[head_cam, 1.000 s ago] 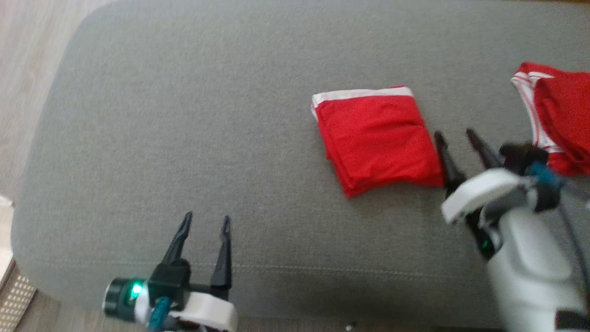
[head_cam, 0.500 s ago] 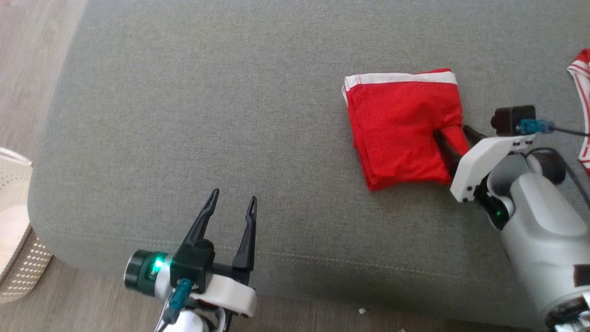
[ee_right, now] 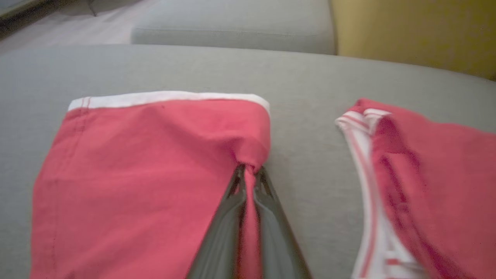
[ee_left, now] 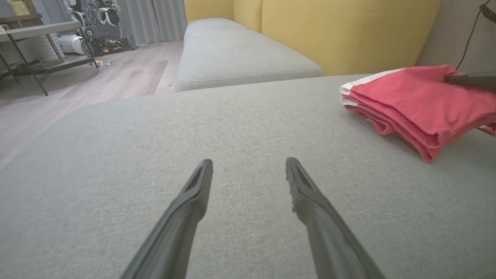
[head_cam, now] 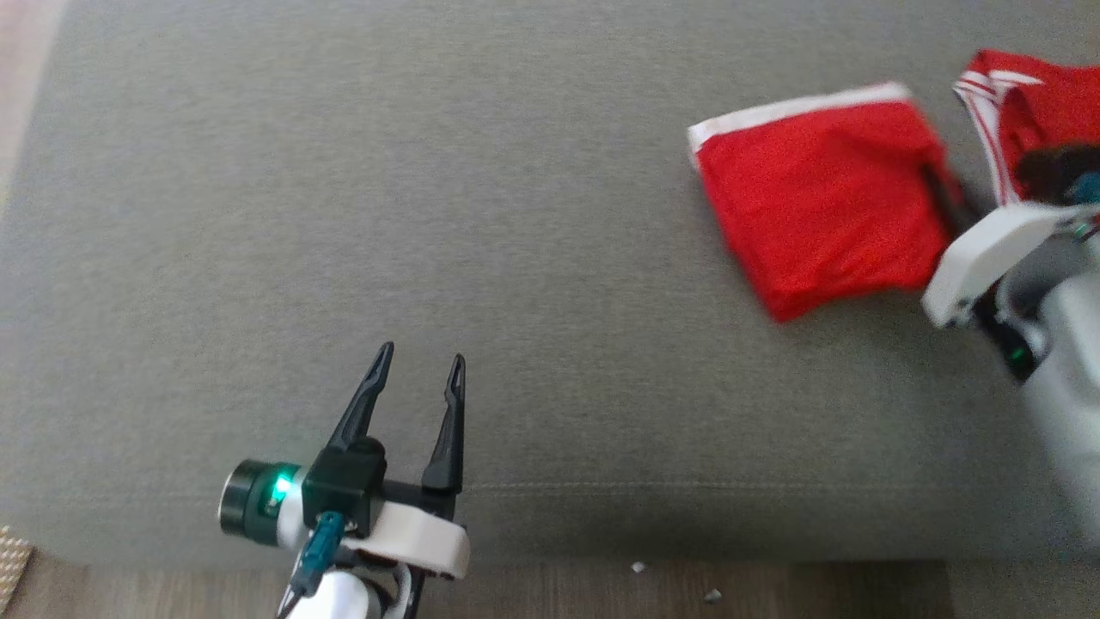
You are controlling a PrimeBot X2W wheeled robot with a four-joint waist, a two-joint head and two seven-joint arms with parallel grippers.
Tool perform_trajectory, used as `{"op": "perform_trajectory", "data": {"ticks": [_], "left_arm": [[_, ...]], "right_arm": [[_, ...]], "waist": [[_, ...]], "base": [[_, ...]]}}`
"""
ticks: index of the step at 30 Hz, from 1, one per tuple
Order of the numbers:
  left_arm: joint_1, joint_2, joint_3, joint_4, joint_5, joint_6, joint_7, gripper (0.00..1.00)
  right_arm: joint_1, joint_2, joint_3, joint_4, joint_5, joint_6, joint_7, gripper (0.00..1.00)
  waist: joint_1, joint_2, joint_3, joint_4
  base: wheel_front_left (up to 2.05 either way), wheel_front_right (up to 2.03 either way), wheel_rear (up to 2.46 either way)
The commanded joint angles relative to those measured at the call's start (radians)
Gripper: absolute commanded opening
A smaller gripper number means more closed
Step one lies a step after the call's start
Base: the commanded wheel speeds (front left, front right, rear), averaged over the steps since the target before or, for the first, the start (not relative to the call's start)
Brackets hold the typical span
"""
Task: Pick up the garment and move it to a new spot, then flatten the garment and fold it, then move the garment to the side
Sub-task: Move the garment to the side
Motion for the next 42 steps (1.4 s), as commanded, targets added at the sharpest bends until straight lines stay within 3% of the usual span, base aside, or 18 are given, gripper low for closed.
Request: {"op": "perform_trajectory", "data": {"ticks": [1, 8, 14, 22, 23, 24, 28, 32, 37, 42], "left_arm": [[-0.042, 0.0, 0.031, -0.034, 0.009, 0.0, -0.012, 1.0], [-0.068, 0.005, 0.038, -0.044, 0.018, -0.001, -0.012, 1.0], [-0.092, 0.011, 0.044, -0.049, 0.017, -0.008, -0.012, 1.0], [-0.109, 0.009, 0.05, -0.046, 0.006, -0.016, -0.012, 1.0], [-0.112, 0.008, 0.049, -0.045, 0.004, -0.018, -0.012, 1.0], [-0.115, 0.008, 0.049, -0.044, 0.002, -0.021, -0.012, 1.0], [-0.123, 0.005, 0.051, -0.039, -0.006, -0.032, -0.012, 1.0], [-0.119, 0.004, 0.061, -0.037, -0.011, -0.037, -0.012, 1.0], [-0.094, 0.0, 0.083, -0.052, -0.038, -0.033, -0.012, 1.0], [-0.046, -0.004, 0.121, -0.068, -0.105, -0.025, -0.012, 1.0]], "right_arm": [[-0.034, -0.023, 0.003, -0.036, -0.01, -0.001, -0.014, 0.0], [-0.083, -0.124, -0.079, -0.079, -0.103, -0.001, 0.037, 0.0], [-0.076, -0.214, -0.181, -0.175, -0.264, -0.001, 0.116, 0.0], [0.035, -0.227, -0.395, -0.375, -0.443, -0.001, 0.267, 0.0], [0.05, -0.226, -0.427, -0.408, -0.483, -0.001, 0.277, 1.0], [0.065, -0.223, -0.461, -0.443, -0.528, -0.001, 0.281, 1.0], [0.125, -0.168, -0.556, -0.59, -0.692, -0.001, 0.273, 1.0], [0.173, -0.05, -0.582, -0.699, -0.755, -0.001, 0.167, 1.0], [0.247, 0.131, -0.492, -0.699, -0.648, -0.001, 0.006, 1.0], [0.318, 0.252, -0.38, -0.612, -0.501, -0.001, -0.178, 1.0]], "waist": [[0.0, 0.0, 0.013, -0.032], [0.0, 0.0, 0.057, -0.078], [0.0, 0.0, 0.091, -0.078], [0.0, 0.0, 0.115, -0.062], [0.0, 0.0, 0.117, -0.06], [0.0, 0.0, 0.12, -0.057], [0.0, 0.0, 0.113, -0.048], [0.0, 0.0, 0.084, -0.048], [0.0, 0.0, 0.019, -0.057], [0.0, 0.0, -0.073, -0.062]], "base": [[0.0, 0.0, 0.0], [0.0, 0.0, 0.0], [0.0, 0.0, 0.0], [0.0, 0.0, 0.0], [0.0, 0.0, 0.0], [0.0, 0.0, 0.0], [0.0, 0.0, 0.0], [0.0, 0.0, 0.0], [0.0, 0.0, 0.0], [0.0, 0.0, 0.0]]}}
